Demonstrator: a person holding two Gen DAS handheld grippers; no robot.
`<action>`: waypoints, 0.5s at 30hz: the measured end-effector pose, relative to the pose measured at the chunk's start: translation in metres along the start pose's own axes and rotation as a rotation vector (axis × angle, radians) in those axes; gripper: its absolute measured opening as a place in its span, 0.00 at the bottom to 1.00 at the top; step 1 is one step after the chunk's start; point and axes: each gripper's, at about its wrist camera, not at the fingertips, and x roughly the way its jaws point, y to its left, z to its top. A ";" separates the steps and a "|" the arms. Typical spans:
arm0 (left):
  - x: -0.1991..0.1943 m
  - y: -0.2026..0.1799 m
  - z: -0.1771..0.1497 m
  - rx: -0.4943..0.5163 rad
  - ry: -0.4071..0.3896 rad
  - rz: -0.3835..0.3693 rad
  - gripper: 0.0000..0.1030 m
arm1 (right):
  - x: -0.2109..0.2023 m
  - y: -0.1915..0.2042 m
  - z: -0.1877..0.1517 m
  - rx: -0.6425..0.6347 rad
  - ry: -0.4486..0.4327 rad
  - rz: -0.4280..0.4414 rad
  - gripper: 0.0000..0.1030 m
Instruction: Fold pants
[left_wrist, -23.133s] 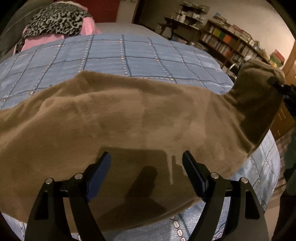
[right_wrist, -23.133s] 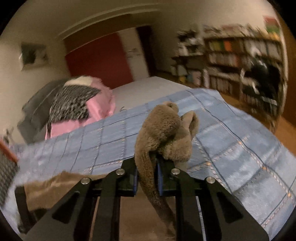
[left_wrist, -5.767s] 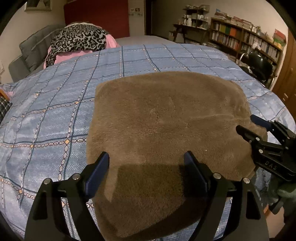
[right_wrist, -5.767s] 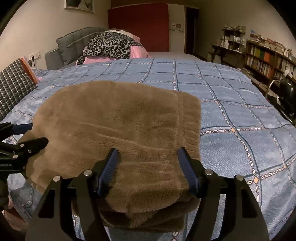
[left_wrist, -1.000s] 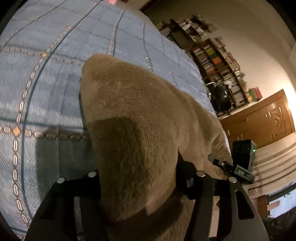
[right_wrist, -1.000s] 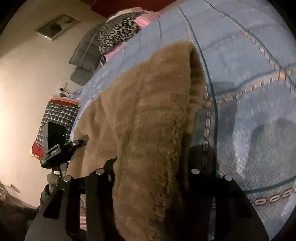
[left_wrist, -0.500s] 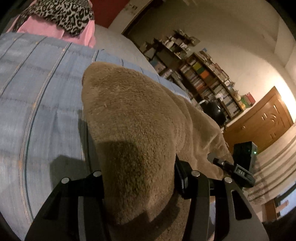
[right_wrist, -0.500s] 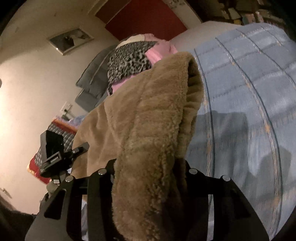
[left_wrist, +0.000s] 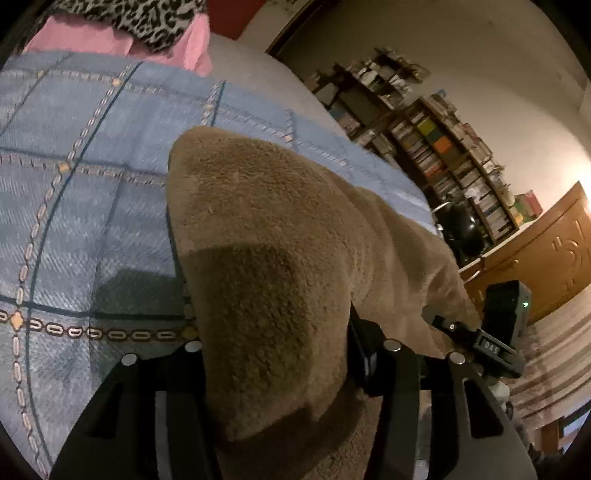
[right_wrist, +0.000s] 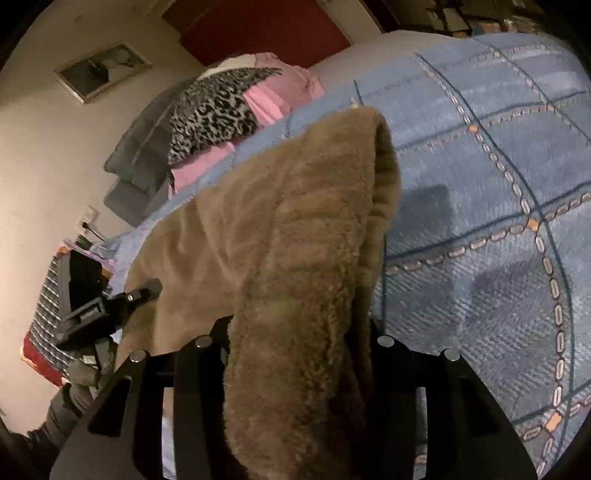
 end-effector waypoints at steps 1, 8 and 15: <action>0.002 0.004 -0.001 -0.007 0.000 -0.007 0.56 | 0.003 -0.004 -0.002 0.003 0.002 0.004 0.45; -0.006 0.004 0.000 -0.007 -0.013 0.149 0.87 | -0.013 0.004 -0.005 -0.006 -0.025 -0.075 0.63; -0.066 -0.079 -0.018 0.189 -0.200 0.585 0.95 | -0.092 0.058 -0.013 -0.156 -0.234 -0.380 0.83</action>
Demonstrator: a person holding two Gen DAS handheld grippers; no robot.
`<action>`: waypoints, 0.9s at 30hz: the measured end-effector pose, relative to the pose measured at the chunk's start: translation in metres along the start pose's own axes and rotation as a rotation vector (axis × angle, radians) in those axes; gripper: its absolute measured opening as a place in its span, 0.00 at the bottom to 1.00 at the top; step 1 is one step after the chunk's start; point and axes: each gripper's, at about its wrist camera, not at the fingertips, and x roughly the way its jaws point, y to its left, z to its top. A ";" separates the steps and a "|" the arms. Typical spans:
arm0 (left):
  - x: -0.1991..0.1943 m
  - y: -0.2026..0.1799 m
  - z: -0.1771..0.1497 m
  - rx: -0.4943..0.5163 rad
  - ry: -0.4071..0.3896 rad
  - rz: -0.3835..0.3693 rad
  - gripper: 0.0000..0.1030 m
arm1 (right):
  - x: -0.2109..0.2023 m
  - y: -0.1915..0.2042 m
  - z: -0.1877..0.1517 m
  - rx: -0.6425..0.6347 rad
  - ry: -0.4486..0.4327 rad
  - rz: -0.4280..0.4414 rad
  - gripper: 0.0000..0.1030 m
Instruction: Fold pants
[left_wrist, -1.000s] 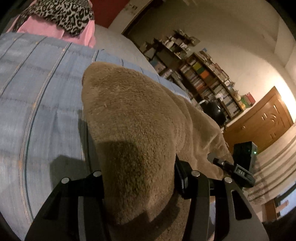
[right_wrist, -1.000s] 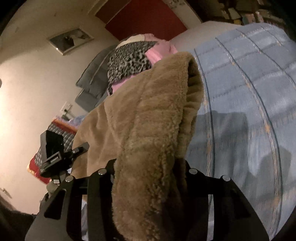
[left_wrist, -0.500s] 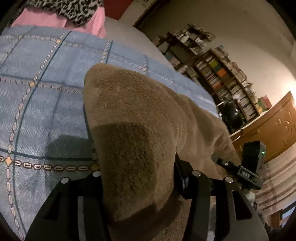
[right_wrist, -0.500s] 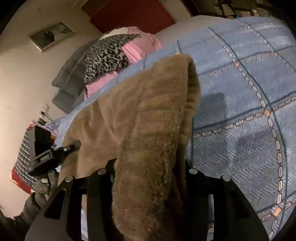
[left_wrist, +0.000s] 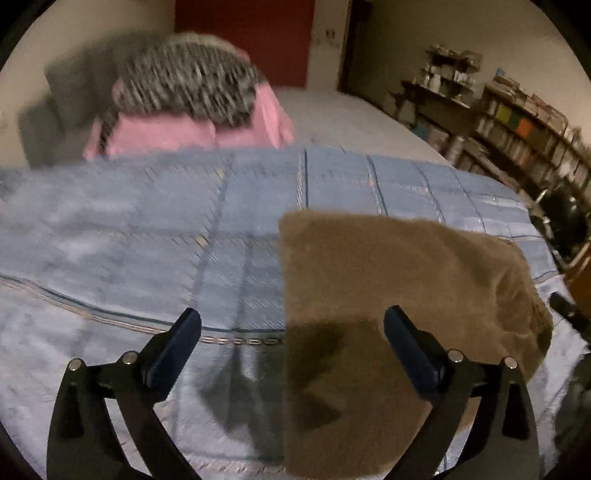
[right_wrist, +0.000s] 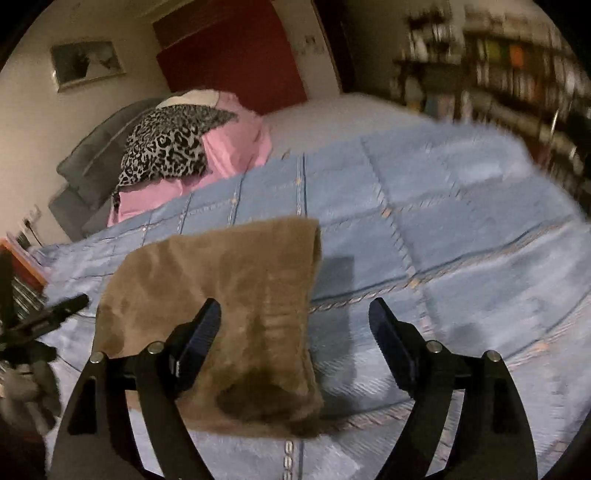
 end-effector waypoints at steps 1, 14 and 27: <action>-0.016 -0.010 -0.002 0.013 -0.028 0.005 0.95 | -0.009 0.006 0.000 -0.021 -0.016 -0.024 0.86; -0.085 -0.065 -0.021 0.063 -0.079 -0.002 0.95 | -0.075 0.085 -0.026 -0.138 -0.067 -0.014 0.97; -0.094 -0.071 -0.018 0.088 -0.082 0.046 0.95 | -0.087 0.095 -0.034 -0.157 -0.112 0.032 0.97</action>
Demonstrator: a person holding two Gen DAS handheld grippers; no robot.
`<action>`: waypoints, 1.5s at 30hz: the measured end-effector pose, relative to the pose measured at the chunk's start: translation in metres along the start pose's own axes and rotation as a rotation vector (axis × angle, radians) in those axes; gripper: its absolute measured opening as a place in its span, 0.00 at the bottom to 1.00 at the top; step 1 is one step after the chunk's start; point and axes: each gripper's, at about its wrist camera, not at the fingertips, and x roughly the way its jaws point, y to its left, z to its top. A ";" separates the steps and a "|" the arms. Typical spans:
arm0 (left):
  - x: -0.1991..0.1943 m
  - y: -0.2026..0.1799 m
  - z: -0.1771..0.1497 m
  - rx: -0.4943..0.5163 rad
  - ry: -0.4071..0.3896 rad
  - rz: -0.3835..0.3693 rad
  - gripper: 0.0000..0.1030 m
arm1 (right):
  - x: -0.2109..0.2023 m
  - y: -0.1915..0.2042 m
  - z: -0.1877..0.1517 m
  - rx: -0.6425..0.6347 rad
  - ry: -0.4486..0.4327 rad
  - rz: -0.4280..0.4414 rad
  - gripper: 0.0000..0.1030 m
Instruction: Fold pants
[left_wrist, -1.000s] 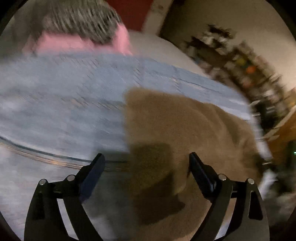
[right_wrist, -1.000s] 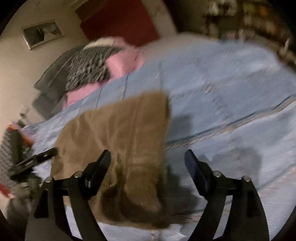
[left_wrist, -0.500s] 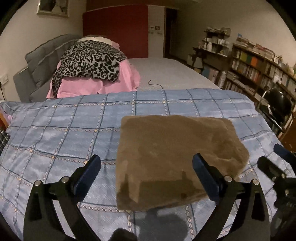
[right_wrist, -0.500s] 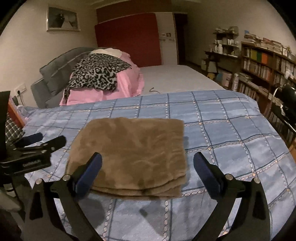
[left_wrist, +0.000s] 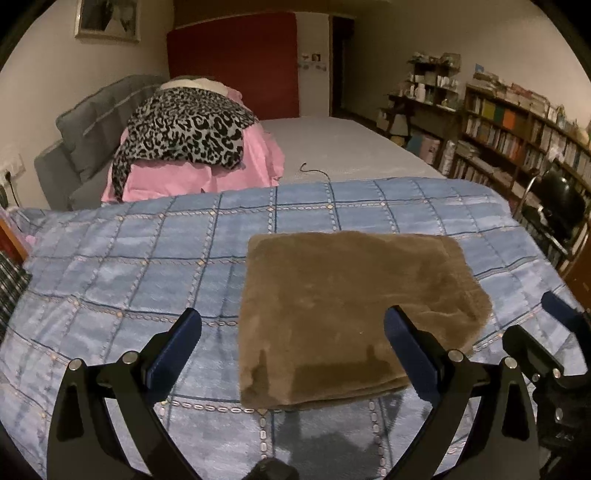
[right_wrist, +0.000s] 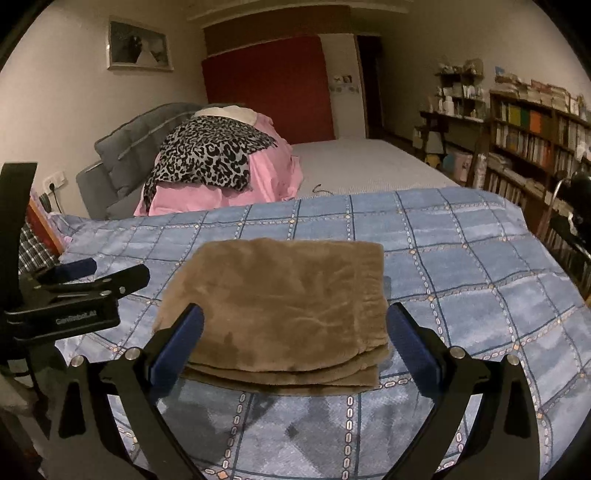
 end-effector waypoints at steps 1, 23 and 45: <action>0.001 0.000 0.000 0.004 0.002 0.003 0.95 | 0.001 0.002 -0.001 -0.010 0.000 -0.005 0.97; 0.025 -0.004 -0.001 0.035 0.035 -0.004 0.95 | 0.024 0.001 -0.001 0.000 0.038 -0.006 0.97; 0.043 0.029 -0.040 -0.011 0.131 0.024 0.95 | 0.042 -0.040 -0.048 0.058 0.142 -0.112 0.97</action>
